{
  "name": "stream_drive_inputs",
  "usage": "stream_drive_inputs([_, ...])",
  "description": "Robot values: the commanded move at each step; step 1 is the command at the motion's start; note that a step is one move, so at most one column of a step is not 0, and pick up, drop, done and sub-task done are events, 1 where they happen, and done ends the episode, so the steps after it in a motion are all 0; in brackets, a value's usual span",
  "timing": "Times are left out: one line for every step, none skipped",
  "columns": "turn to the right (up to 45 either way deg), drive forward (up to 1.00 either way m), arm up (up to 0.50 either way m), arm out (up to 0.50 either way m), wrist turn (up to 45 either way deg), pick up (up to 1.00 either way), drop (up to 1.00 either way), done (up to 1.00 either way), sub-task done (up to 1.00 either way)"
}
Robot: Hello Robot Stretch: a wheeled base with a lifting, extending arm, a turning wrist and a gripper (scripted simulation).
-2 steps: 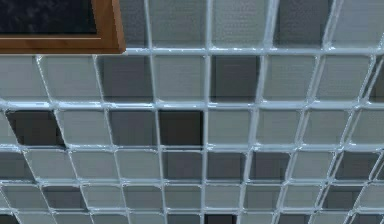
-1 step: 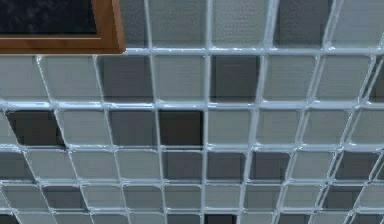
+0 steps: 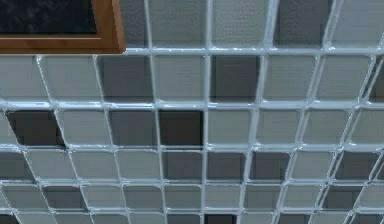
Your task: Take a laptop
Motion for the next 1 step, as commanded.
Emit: stream_drive_inputs([0.0, 0.0, -0.3, 0.0, 0.0, 0.0, 0.0, 0.0, 0.0])
